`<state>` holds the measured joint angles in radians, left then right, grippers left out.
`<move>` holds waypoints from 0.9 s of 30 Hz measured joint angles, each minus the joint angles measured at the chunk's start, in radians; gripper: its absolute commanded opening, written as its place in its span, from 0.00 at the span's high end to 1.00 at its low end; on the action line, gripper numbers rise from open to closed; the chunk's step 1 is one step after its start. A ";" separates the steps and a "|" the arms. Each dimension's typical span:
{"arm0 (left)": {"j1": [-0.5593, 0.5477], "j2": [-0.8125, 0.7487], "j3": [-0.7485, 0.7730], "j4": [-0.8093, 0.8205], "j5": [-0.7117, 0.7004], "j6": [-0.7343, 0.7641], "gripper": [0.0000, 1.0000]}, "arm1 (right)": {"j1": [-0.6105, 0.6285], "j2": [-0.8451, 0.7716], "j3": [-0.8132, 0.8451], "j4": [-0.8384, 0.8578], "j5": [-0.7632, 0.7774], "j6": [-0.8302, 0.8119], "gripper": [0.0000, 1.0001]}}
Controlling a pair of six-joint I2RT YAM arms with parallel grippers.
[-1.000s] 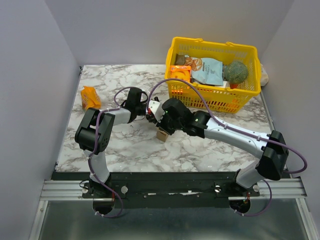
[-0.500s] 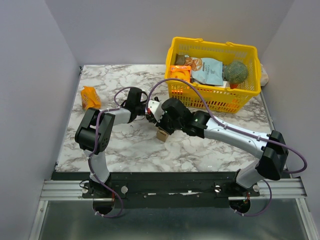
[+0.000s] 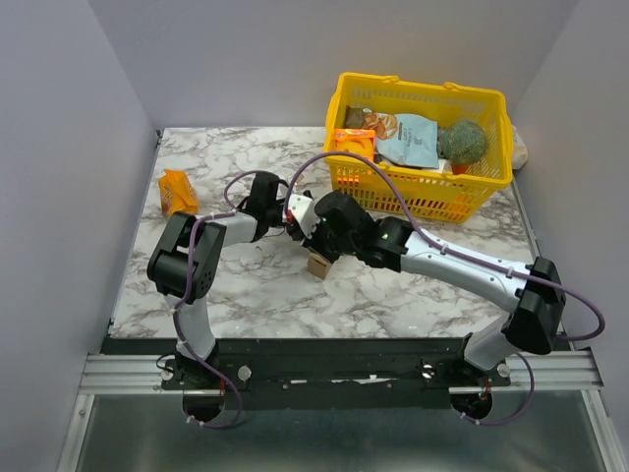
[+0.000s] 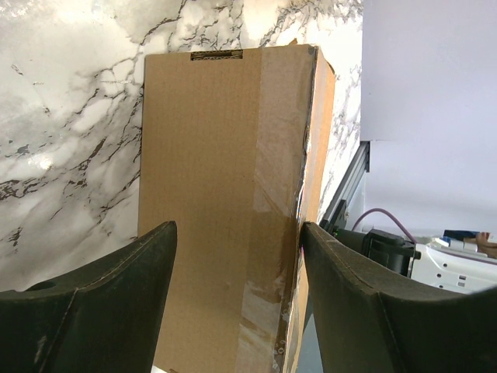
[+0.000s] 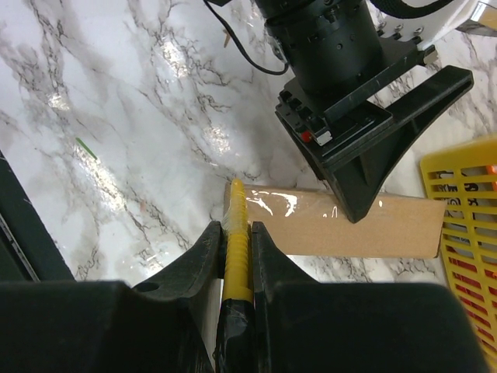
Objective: Unpack the express box
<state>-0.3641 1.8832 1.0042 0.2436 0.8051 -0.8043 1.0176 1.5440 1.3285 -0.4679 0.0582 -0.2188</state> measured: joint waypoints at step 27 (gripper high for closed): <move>0.000 0.000 0.002 -0.005 0.000 -0.001 0.27 | 0.018 0.018 -0.002 -0.027 0.045 0.008 1.00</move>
<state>-0.3641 1.8835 1.0061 0.2390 0.8051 -0.8055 1.0359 1.5620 1.3266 -0.4950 0.1032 -0.2104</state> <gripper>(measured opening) 0.734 0.242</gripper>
